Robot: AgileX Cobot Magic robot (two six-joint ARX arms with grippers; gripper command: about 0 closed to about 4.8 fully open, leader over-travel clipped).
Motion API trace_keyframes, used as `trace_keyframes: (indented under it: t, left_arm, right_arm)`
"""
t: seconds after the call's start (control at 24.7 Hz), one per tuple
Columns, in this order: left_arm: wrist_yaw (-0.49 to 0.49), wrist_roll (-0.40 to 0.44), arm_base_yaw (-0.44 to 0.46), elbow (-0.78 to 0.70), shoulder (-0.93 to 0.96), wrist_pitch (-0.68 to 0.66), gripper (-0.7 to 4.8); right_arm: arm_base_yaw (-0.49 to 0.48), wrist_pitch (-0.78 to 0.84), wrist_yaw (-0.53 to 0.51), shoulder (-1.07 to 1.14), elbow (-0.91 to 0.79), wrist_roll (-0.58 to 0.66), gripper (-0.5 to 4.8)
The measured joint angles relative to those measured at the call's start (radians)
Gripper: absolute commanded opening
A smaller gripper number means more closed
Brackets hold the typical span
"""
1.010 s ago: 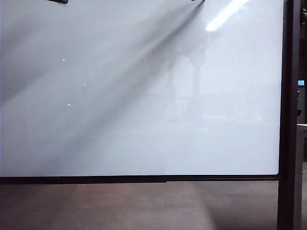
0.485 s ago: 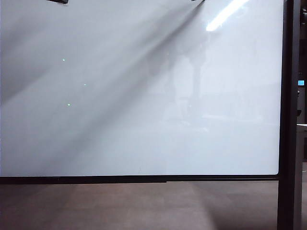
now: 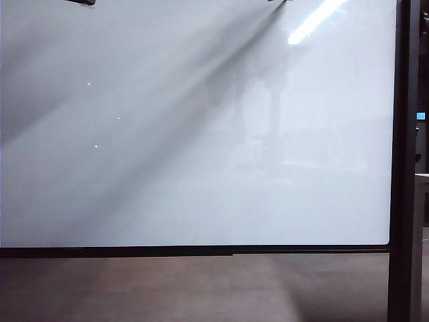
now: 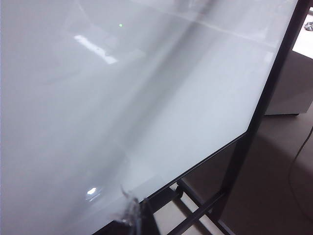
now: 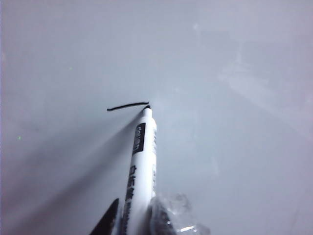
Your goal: Reach to the right to find the marker pen, pick it up, and write the number 2 on the whiteboard.
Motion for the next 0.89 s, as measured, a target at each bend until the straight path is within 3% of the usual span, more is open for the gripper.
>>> trace_keyframes:
  t: [0.89]
  left_arm:
    - [0.0, 0.0, 0.0, 0.0, 0.0, 0.0, -0.05]
  right_arm:
    - [0.0, -0.088, -0.008, 0.0, 0.0, 0.0, -0.01]
